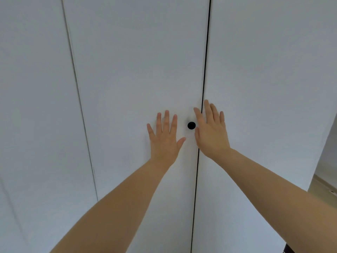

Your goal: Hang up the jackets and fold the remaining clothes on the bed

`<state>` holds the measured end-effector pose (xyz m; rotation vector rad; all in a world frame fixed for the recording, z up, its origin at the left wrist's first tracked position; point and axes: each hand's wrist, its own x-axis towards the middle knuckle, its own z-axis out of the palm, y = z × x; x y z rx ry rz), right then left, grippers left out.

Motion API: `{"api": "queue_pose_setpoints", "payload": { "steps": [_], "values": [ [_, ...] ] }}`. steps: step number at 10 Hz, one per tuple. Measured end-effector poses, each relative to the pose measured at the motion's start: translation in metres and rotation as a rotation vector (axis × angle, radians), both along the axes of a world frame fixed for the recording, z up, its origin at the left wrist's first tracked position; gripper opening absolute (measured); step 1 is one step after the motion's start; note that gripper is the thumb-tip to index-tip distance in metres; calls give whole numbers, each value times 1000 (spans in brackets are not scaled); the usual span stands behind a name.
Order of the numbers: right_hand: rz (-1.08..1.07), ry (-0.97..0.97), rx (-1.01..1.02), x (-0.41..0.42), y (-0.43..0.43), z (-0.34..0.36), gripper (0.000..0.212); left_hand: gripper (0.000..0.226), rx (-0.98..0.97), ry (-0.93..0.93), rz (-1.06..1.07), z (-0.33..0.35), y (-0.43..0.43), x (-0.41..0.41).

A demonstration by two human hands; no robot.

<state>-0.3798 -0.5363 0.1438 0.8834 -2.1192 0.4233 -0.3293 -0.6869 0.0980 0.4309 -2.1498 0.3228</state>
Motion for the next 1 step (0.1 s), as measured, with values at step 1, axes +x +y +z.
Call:
{"api": "queue_pose_setpoints", "payload": {
  "steps": [1],
  "values": [
    [222,-186,-245,36,2,40,52,75,-92,30,12,24,-2,19]
  ]
}}
